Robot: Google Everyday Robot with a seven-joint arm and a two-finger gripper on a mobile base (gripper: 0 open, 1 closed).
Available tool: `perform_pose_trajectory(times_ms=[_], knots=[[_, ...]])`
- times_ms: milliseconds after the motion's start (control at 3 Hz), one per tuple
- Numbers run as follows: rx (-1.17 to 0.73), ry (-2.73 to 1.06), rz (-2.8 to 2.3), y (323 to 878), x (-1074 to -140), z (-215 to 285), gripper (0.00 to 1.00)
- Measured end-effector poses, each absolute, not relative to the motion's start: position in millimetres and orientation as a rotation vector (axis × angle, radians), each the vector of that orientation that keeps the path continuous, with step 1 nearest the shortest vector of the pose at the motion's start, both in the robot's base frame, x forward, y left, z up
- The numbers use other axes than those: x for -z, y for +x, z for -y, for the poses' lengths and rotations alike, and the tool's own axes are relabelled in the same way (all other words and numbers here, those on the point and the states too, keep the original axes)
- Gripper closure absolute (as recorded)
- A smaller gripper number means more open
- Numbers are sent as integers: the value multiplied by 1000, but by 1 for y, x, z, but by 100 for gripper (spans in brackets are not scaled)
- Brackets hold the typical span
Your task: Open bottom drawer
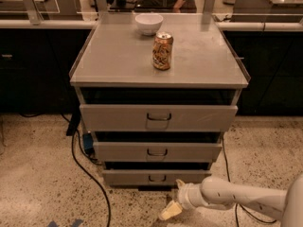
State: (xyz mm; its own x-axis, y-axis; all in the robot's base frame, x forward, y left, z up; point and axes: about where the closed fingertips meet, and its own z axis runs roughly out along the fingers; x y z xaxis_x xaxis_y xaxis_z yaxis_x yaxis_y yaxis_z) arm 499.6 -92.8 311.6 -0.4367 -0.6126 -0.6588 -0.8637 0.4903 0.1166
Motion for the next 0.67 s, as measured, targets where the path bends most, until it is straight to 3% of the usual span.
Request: perform_pose_trajectory(times_ms=[333, 667], knots=[[-508, -1054, -2186, 542, -280, 97, 0], [-509, -1055, -2186, 542, -280, 97, 0]])
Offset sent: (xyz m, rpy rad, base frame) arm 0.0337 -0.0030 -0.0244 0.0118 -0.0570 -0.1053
